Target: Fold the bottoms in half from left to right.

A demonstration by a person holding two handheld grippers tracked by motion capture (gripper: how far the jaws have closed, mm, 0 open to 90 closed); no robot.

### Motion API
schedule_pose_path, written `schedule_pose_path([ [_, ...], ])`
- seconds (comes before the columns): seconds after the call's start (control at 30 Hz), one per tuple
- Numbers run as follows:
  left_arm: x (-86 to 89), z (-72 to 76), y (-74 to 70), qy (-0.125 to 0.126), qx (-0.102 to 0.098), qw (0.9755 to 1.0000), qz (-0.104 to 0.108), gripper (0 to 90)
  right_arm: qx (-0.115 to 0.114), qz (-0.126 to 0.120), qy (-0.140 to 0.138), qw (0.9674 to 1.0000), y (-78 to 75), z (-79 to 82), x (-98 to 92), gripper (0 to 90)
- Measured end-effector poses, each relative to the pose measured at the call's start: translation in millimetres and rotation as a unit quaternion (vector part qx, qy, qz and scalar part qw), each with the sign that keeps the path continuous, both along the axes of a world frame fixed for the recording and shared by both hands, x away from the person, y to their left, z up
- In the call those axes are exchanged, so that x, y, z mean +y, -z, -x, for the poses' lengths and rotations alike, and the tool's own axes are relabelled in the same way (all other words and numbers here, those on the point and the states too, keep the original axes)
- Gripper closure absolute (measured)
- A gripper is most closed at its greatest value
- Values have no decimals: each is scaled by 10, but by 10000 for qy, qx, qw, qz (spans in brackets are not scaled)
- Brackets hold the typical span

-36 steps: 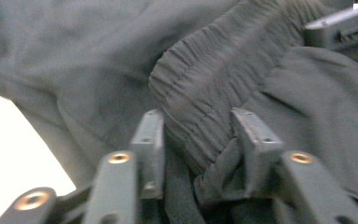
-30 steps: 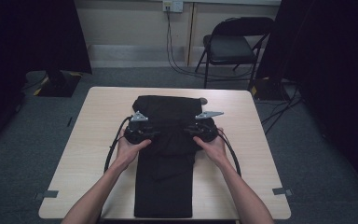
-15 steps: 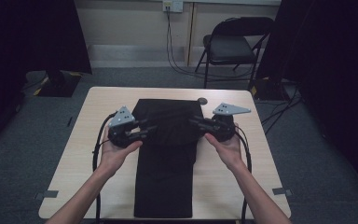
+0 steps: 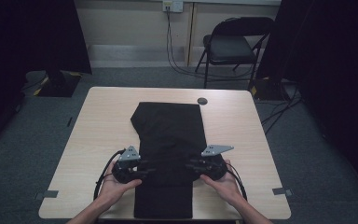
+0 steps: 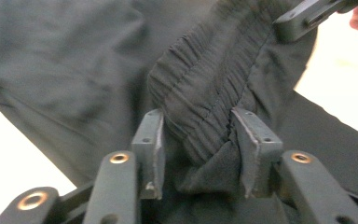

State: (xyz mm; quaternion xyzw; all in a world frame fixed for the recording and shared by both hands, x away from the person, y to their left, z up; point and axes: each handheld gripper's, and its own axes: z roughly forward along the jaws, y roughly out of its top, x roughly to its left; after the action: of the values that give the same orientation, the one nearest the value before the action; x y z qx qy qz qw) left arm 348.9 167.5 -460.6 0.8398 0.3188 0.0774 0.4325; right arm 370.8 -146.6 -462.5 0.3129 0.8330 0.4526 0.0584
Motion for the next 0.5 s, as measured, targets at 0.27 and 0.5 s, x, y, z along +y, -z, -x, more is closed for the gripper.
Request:
schedule_pose_path([
  [0.27, 317, -12, -90, -195, -99, 9977, 645, 432, 29, -408, 411, 9983, -127, -10, -291, 509],
  [0.5, 375, -467, -23, -902, 87, 9954, 317, 466, 23, -68, 804, 9967, -72, -324, -313, 521],
])
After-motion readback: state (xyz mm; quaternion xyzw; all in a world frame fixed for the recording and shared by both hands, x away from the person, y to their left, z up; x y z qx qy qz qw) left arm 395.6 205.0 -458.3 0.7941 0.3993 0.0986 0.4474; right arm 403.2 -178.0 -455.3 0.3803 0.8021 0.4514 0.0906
